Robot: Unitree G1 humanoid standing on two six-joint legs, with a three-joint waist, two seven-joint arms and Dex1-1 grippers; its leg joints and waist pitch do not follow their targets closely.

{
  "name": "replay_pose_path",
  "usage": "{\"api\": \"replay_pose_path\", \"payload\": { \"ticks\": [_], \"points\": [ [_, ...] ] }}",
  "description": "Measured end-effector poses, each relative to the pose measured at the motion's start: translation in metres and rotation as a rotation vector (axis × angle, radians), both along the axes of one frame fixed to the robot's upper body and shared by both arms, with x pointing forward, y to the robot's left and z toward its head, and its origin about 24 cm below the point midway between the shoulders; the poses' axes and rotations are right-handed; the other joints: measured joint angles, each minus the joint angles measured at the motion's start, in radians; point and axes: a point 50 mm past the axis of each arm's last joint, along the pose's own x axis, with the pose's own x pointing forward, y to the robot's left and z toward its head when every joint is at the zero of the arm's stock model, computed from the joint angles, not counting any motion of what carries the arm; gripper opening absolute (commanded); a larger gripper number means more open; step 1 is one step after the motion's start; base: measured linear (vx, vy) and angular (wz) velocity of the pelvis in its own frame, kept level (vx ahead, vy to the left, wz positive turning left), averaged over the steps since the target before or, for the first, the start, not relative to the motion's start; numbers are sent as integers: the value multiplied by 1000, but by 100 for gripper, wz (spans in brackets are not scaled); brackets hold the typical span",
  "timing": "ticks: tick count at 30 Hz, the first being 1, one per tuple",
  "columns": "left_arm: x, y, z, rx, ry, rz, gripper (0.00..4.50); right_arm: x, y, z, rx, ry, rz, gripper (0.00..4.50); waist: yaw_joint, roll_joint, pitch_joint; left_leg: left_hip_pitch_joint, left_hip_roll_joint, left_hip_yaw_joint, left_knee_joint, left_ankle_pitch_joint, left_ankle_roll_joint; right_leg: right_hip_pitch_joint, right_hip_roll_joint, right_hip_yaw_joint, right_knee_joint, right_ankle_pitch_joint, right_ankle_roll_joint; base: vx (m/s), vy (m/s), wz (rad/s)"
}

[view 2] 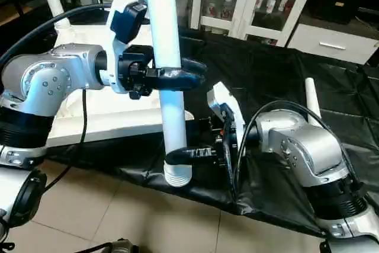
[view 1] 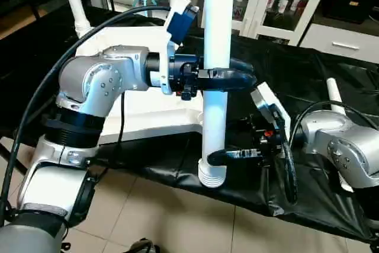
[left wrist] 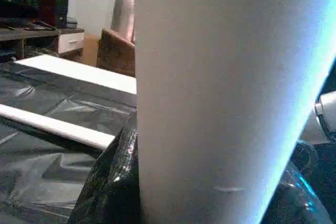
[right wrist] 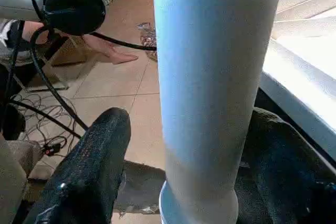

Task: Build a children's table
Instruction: Pick table leg

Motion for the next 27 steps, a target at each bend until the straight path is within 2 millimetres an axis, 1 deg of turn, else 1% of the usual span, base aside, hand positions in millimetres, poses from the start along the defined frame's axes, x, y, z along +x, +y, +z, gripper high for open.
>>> {"api": "replay_pose_path", "payload": {
  "ticks": [2,4,7,8,9,11,12,13,15,16,17,22,23,24,25,27],
  "points": [
    [0,-1,0,-1,1,-9,174,0,0,0,-5,-2,0,306,0,0,0,0,0,0,0,0,0,0,0,0,0,0,0,0,0,0],
    [-1,-2,0,-2,2,-12,174,0,0,-1,-9,-5,0,274,0,0,0,0,0,0,1,0,0,0,0,0,0,0,0,0,0,0],
    [-1,-4,-1,-10,6,-19,174,0,0,-2,-19,-6,-1,257,0,0,0,0,0,0,1,0,0,0,0,0,1,0,0,0,0,0],
    [-1,-4,-1,-13,8,-20,174,1,1,-3,-18,-2,-1,245,0,0,0,0,0,0,1,0,0,0,0,0,1,0,0,0,0,0],
    [-1,-5,0,-18,9,-20,174,1,2,-4,-18,0,0,245,-1,0,0,0,0,0,1,0,0,0,0,0,1,0,0,0,0,0],
    [-1,-5,0,-33,13,-23,174,1,4,-6,-23,0,3,225,-1,0,0,0,0,0,1,0,0,0,0,0,1,0,0,0,0,0],
    [-1,-5,1,-37,15,-23,174,1,4,-6,-24,-3,3,252,-1,0,0,0,0,0,1,0,0,0,0,0,1,0,0,0,0,0],
    [-1,-5,1,-39,16,-22,174,1,5,-6,-22,-5,4,265,-1,0,0,0,0,0,1,0,0,0,0,0,1,0,0,0,0,0],
    [-1,-4,1,-44,13,-17,174,0,8,-8,-19,-3,11,268,-1,0,0,0,0,0,2,0,0,0,0,0,2,0,0,0,0,0],
    [-1,-4,2,-45,13,-17,174,0,9,-8,-17,-3,13,280,-1,0,0,0,0,0,2,0,0,0,0,0,2,0,0,0,0,0],
    [-1,-4,2,-45,12,-18,174,1,9,-8,-15,-3,12,308,0,0,0,0,0,0,2,0,0,0,0,0,2,0,0,0,0,0],
    [-1,-2,2,-43,9,-25,174,1,9,-9,-22,-6,8,313,0,0,0,0,0,0,2,0,0,0,0,0,2,0,0,0,0,0],
    [-1,-2,2,-44,9,-26,174,1,9,-9,-21,-6,9,297,0,0,0,0,0,0,2,0,0,0,0,0,2,0,0,0,0,0],
    [-1,-2,2,-44,9,-28,174,1,9,-9,-21,-5,10,297,0,0,0,0,0,0,2,0,0,0,0,0,2,0,0,0,0,0],
    [-1,-2,2,-44,9,-29,174,1,9,-9,-21,-5,11,279,0,0,0,0,0,0,2,0,0,0,0,0,2,0,0,0,0,0],
    [-1,-1,2,-44,8,-31,174,1,9,-9,-20,-5,12,275,0,0,0,0,0,0,2,0,0,0,0,0,2,0,0,0,0,0]
  ]
}}
